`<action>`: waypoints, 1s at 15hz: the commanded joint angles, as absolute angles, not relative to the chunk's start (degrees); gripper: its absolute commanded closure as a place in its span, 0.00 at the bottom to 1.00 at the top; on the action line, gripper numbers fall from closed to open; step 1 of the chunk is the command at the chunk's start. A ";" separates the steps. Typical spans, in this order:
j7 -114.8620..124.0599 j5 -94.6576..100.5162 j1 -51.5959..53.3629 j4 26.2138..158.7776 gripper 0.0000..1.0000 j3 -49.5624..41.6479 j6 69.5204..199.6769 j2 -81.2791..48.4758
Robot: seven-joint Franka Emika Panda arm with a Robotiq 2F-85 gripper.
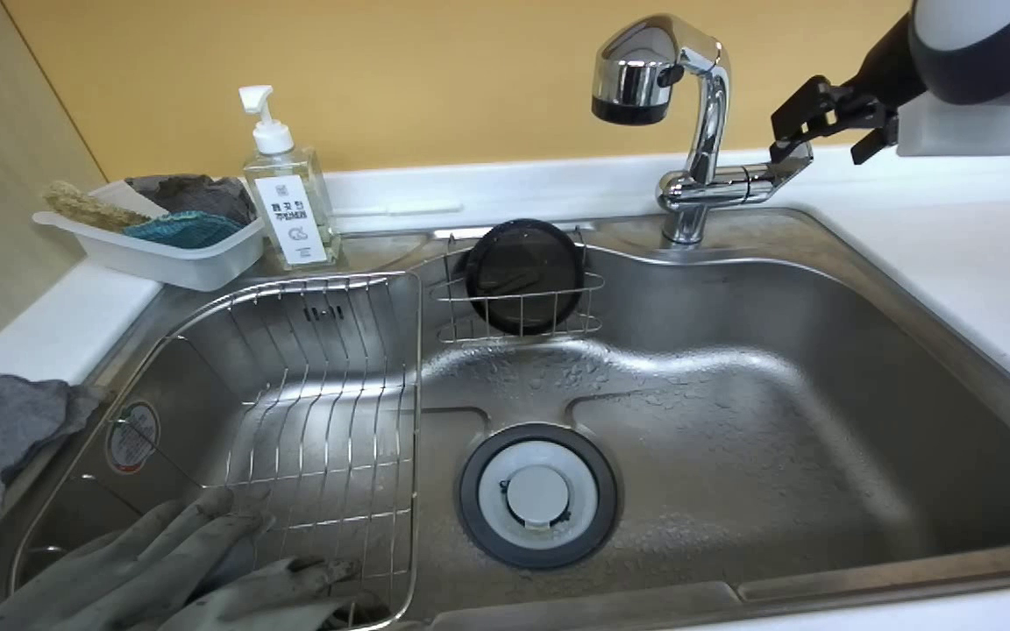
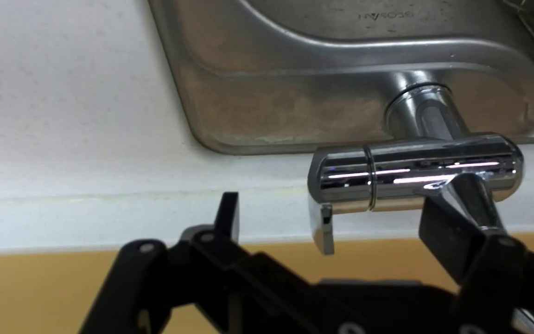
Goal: Open the faucet.
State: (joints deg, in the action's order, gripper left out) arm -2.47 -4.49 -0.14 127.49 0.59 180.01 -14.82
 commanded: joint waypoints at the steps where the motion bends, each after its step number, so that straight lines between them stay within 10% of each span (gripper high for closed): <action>1: -1.06 -3.27 -0.36 125.04 0.00 -0.57 181.21 -16.39; 15: -0.64 -4.31 3.87 121.11 0.00 -8.93 182.35 -20.68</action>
